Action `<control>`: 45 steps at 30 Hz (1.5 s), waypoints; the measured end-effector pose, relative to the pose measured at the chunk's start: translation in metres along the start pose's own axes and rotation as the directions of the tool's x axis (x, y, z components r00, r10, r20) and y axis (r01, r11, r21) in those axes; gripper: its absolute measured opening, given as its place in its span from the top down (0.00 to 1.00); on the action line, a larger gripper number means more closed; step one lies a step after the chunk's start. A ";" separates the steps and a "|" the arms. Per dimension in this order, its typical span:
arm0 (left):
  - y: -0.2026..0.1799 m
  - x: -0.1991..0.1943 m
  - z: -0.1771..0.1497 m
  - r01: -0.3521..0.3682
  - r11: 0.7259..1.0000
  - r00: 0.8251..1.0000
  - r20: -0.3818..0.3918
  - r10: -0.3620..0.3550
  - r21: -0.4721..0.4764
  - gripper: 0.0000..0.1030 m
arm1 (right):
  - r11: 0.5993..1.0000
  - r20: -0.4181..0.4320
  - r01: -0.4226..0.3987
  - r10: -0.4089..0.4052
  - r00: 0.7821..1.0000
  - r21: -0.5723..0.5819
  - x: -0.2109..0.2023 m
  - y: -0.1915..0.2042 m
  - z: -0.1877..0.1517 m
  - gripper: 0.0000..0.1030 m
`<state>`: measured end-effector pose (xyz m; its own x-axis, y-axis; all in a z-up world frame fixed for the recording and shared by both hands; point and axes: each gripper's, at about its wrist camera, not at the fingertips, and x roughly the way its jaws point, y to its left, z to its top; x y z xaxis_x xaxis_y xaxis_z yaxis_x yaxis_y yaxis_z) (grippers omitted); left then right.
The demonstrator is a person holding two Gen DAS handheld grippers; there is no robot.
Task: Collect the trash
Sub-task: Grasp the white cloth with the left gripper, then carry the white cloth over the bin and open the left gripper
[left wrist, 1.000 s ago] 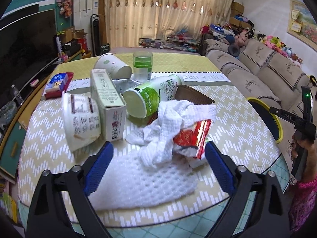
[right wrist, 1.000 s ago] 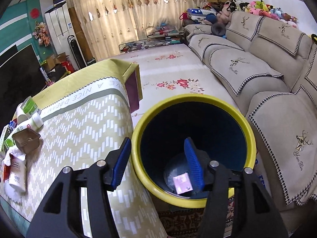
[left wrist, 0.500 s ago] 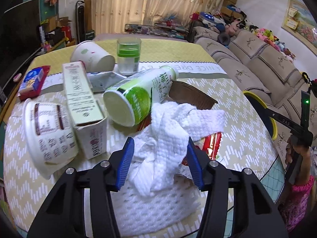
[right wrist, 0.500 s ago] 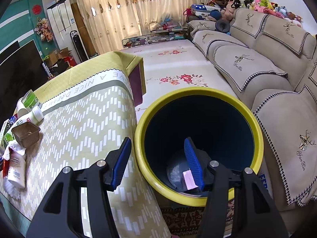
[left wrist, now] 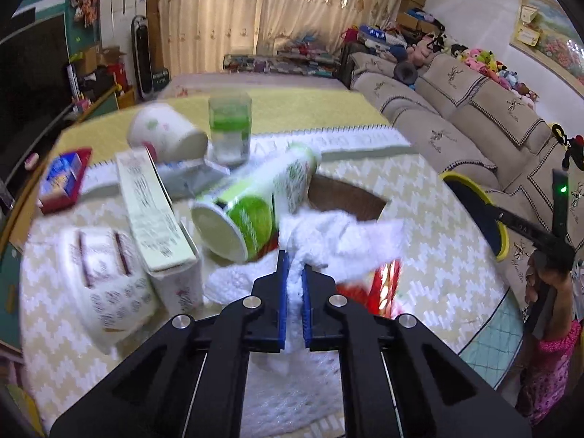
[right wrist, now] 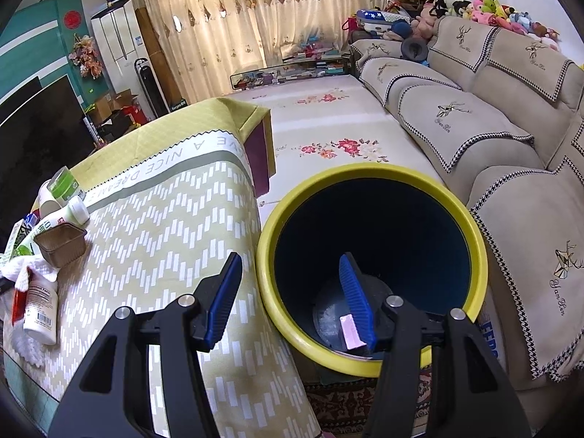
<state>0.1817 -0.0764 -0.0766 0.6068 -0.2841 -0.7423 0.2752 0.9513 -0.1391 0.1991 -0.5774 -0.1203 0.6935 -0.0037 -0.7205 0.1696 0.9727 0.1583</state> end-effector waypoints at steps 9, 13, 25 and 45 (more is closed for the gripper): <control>-0.024 -0.076 0.050 -0.023 0.995 0.990 0.138 0.010 0.096 0.93 | 1.000 0.006 -0.024 0.024 1.000 0.010 -0.007 0.001 -0.002 0.49; -0.038 -0.100 0.072 -0.034 0.992 0.983 0.185 0.011 0.123 0.93 | 0.998 0.020 -0.056 0.056 0.998 -0.009 -0.017 0.009 -0.001 0.49; -0.070 -0.120 0.107 -0.034 0.989 0.971 0.240 -0.001 0.143 0.93 | 0.906 0.055 -0.330 0.356 0.933 -0.265 -0.090 0.110 -0.025 0.48; -0.280 -0.018 0.135 0.248 0.887 0.955 0.055 -0.291 0.390 0.93 | 0.997 0.145 0.032 -0.042 0.989 0.072 -0.119 -0.067 -0.051 0.45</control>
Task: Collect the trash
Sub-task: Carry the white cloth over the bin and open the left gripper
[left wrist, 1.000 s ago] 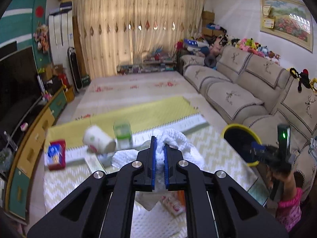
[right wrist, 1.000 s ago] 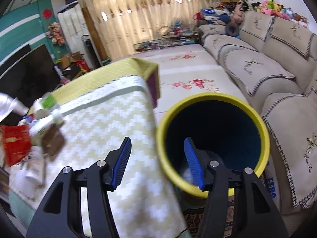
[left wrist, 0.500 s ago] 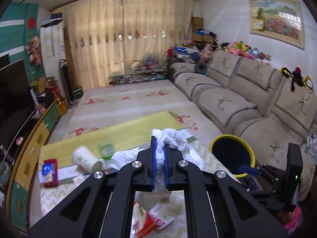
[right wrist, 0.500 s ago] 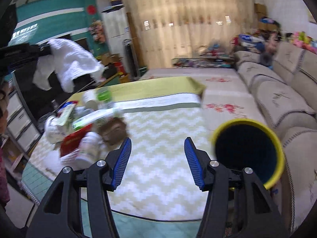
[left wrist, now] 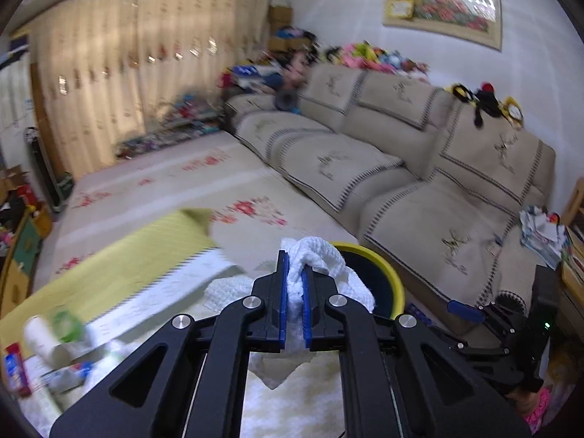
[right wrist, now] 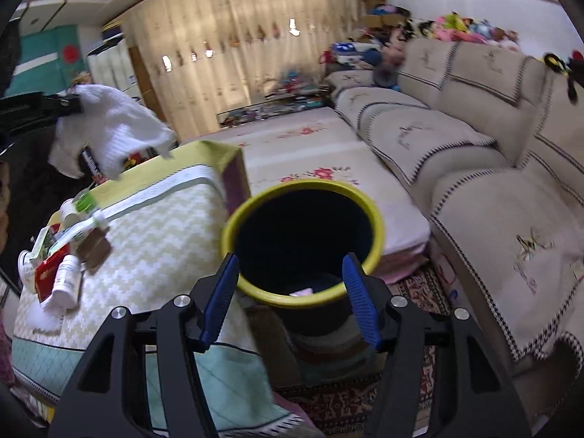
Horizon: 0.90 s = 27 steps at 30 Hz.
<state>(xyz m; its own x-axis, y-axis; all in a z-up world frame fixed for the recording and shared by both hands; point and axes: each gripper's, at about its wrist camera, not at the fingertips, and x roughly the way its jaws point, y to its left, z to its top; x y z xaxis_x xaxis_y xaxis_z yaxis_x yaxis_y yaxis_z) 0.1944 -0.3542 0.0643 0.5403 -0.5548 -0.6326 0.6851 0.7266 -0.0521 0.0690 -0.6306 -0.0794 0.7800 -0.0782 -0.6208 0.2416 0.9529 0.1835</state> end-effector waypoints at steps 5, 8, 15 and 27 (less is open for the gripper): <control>-0.035 0.085 0.006 0.064 0.998 0.990 -0.124 -0.061 0.019 0.93 | 0.999 -0.001 0.028 -0.028 1.000 0.030 -0.002 -0.023 -0.004 0.45; -0.050 0.137 0.005 0.077 0.997 0.980 -0.188 -0.070 0.029 0.93 | 0.998 -0.004 0.039 -0.039 0.999 0.051 0.000 -0.034 -0.006 0.43; -0.067 0.231 -0.009 0.078 0.997 0.934 -0.351 -0.067 0.017 0.61 | 0.995 -0.017 0.050 -0.049 0.999 0.081 0.005 -0.049 -0.010 0.42; -0.046 0.111 -0.011 0.058 0.998 0.985 -0.162 -0.061 -0.029 0.31 | 0.998 -0.049 -0.005 0.008 0.999 0.063 0.018 -0.028 -0.014 0.41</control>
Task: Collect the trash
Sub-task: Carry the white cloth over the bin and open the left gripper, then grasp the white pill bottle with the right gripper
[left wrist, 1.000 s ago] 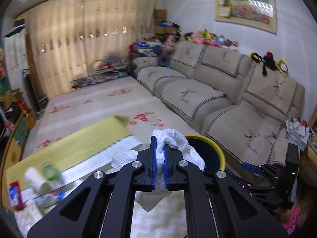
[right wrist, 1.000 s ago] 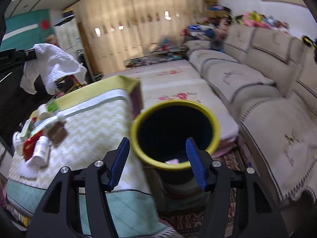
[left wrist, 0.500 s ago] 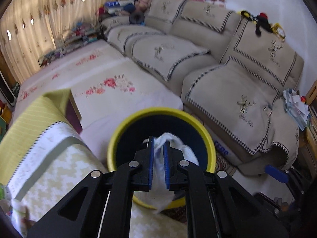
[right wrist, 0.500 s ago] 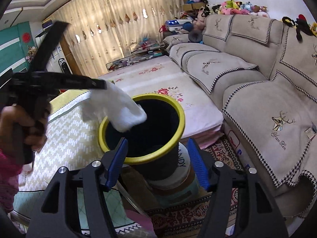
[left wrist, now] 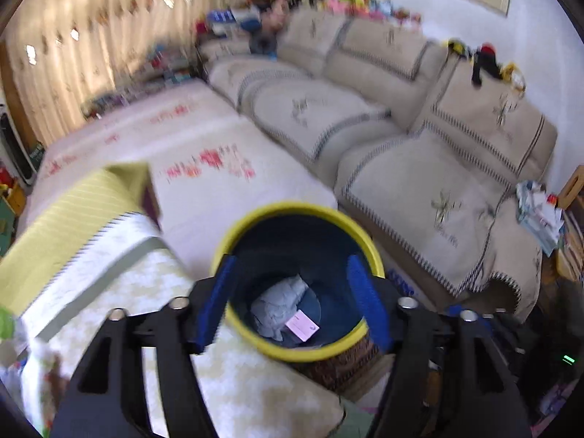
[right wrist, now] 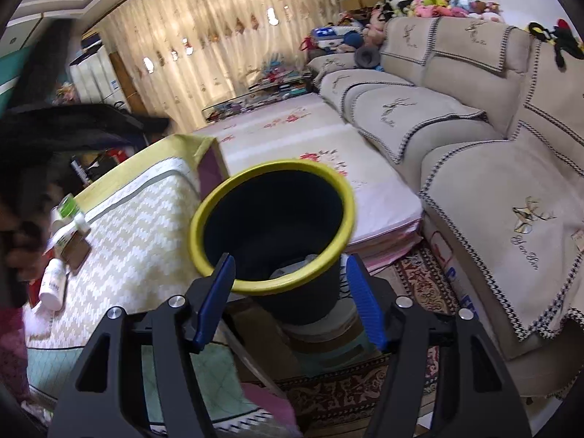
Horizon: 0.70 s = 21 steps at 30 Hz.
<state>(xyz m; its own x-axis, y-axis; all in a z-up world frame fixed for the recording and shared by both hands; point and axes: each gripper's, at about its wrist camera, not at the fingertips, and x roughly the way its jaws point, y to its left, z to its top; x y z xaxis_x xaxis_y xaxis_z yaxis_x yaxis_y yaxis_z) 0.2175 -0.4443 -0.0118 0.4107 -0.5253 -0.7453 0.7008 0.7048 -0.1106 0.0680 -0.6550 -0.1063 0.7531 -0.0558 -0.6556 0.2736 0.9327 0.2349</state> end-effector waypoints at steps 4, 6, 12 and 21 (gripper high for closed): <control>0.028 -0.084 -0.033 -0.057 0.996 0.990 0.124 0.064 -0.062 0.17 | 0.997 -0.024 -0.064 0.063 0.998 -0.049 0.009 0.031 -0.004 0.41; 0.050 -0.123 -0.060 -0.091 0.989 0.979 0.169 0.110 -0.117 0.12 | 0.991 -0.041 -0.102 0.099 0.994 -0.086 0.014 0.053 -0.006 0.41; 0.120 -0.213 -0.145 -0.246 0.909 0.925 0.199 0.324 -0.337 0.06 | 0.943 -0.115 -0.235 0.213 0.970 -0.234 0.026 0.142 -0.024 0.41; 0.182 -0.302 -0.240 -0.418 0.743 0.807 0.162 0.568 -0.523 0.05 | 0.832 -0.193 -0.410 0.362 0.912 -0.374 0.026 0.265 -0.049 0.41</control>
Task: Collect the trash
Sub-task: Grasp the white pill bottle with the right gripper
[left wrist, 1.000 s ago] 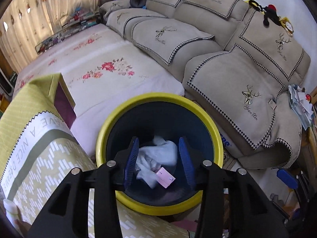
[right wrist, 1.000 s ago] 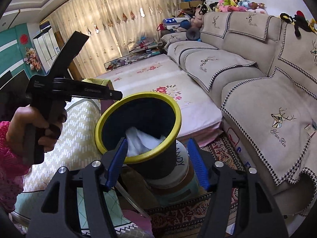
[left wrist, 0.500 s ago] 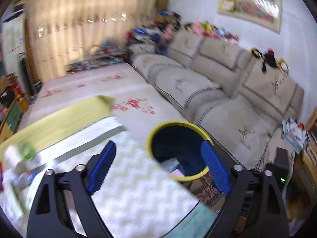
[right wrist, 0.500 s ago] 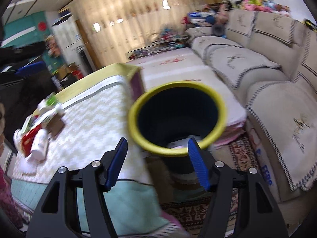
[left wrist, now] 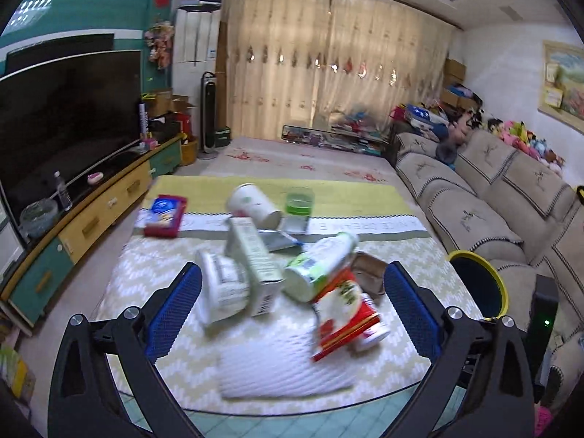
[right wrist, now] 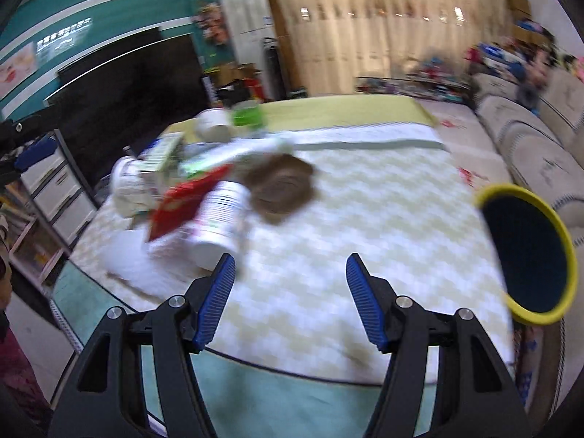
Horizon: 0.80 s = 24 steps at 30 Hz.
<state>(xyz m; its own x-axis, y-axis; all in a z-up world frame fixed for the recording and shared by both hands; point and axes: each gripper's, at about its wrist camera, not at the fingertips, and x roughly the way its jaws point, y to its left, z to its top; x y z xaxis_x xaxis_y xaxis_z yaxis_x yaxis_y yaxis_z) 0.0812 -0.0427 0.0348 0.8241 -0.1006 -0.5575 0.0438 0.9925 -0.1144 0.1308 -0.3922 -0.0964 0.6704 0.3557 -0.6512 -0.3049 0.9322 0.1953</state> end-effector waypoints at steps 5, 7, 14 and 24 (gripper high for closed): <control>0.025 -0.008 -0.008 0.010 1.000 1.000 0.012 -0.010 -0.016 0.05 | 0.998 -0.019 -0.042 0.042 0.999 -0.050 0.022 0.036 0.011 0.42; 0.029 -0.008 -0.011 0.009 1.000 1.000 0.007 -0.009 -0.028 0.05 | 0.997 -0.036 -0.045 0.043 0.998 -0.061 0.032 0.046 0.012 0.43; 0.033 -0.003 -0.021 0.012 0.999 1.000 -0.013 -0.012 -0.044 0.05 | 0.998 -0.074 -0.014 0.010 0.997 -0.054 0.059 0.048 0.016 0.46; 0.024 0.013 -0.026 0.032 0.999 0.999 -0.041 -0.034 -0.033 0.05 | 0.999 -0.081 -0.046 0.044 0.996 -0.025 0.066 0.041 0.020 0.56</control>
<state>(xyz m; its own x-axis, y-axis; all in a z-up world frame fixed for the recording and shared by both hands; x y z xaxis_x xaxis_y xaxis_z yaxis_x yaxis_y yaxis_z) 0.0784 -0.0216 0.0035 0.7981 -0.1369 -0.5868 0.0518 0.9858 -0.1596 0.1764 -0.3290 -0.1170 0.5991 0.3896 -0.6995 -0.3521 0.9128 0.2068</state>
